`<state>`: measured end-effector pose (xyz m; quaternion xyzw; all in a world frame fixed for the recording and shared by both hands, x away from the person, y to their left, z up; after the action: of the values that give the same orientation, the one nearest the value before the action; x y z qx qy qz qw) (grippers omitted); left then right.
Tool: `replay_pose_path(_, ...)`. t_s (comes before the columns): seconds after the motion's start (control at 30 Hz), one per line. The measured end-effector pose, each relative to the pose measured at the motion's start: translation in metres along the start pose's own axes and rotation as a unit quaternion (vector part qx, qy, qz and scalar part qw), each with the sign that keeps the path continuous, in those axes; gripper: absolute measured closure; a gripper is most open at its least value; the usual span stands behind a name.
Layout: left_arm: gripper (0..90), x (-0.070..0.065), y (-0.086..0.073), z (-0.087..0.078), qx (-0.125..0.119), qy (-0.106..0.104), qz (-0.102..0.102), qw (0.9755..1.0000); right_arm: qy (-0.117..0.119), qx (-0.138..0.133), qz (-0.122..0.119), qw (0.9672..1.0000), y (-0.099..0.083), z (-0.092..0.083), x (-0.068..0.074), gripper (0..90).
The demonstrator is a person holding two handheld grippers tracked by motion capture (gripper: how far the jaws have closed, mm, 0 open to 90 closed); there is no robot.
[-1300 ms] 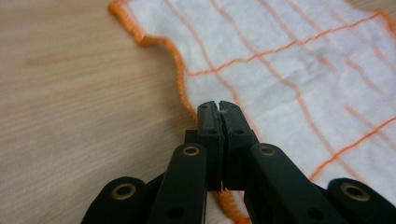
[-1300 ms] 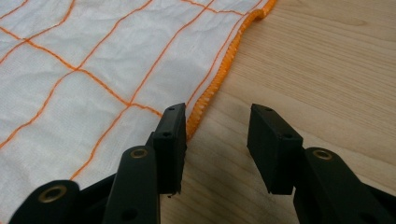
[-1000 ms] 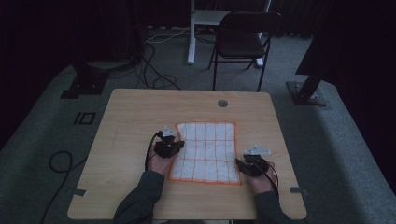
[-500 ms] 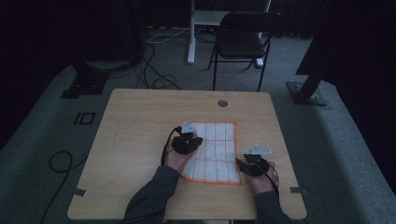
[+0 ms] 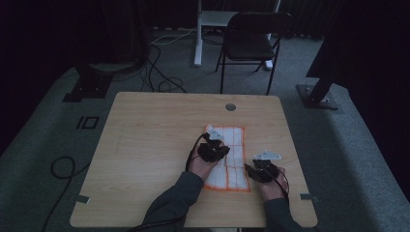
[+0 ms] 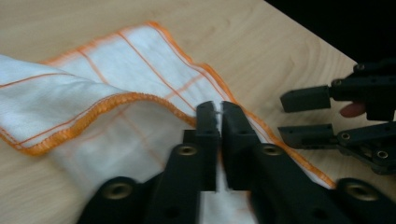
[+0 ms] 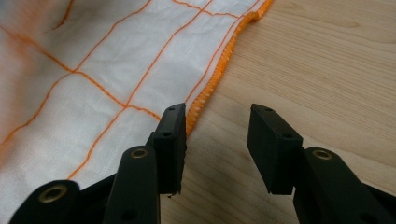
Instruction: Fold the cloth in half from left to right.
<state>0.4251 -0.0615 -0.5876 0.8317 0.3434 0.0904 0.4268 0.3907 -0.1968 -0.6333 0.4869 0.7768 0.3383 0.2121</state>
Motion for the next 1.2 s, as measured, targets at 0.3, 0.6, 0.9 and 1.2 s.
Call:
replay_pose_path(0.3, 70.5, 0.021, -0.019, -0.022, -0.003, 0.018, -0.007, 0.9998, 0.012, -0.007, -0.015, 0.9998, 0.012, 0.001, 0.012, 57.5)
replay_pose_path(0.6, 68.6, 0.045, -0.041, -0.05, -0.012, 0.046, -0.021, 0.9987, 0.04, -0.016, -0.026, 0.9987, 0.036, 0.016, 0.035, 73.4)
replay_pose_path(0.9, 67.7, 0.067, -0.061, -0.072, -0.018, 0.073, -0.036, 0.9965, 0.053, -0.012, -0.012, 0.9985, 0.053, 0.039, 0.047, 71.3)
replay_pose_path(1.2, 67.5, 0.076, -0.076, -0.082, -0.019, 0.083, -0.05, 0.9951, 0.062, 0.005, 0.022, 0.9978, 0.057, 0.059, 0.043, 69.2)
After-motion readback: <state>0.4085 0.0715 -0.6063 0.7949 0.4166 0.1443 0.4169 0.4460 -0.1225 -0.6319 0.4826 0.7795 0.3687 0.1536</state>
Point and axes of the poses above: each handheld gripper's, and its own axes: z roughly forward along the jaws, y roughly out of its top, x roughly to its left, the point moved 9 cm from there along z, roughly forward along the jaws, and after that the axes turned 2 degrees about z, right-handed, at the moved point
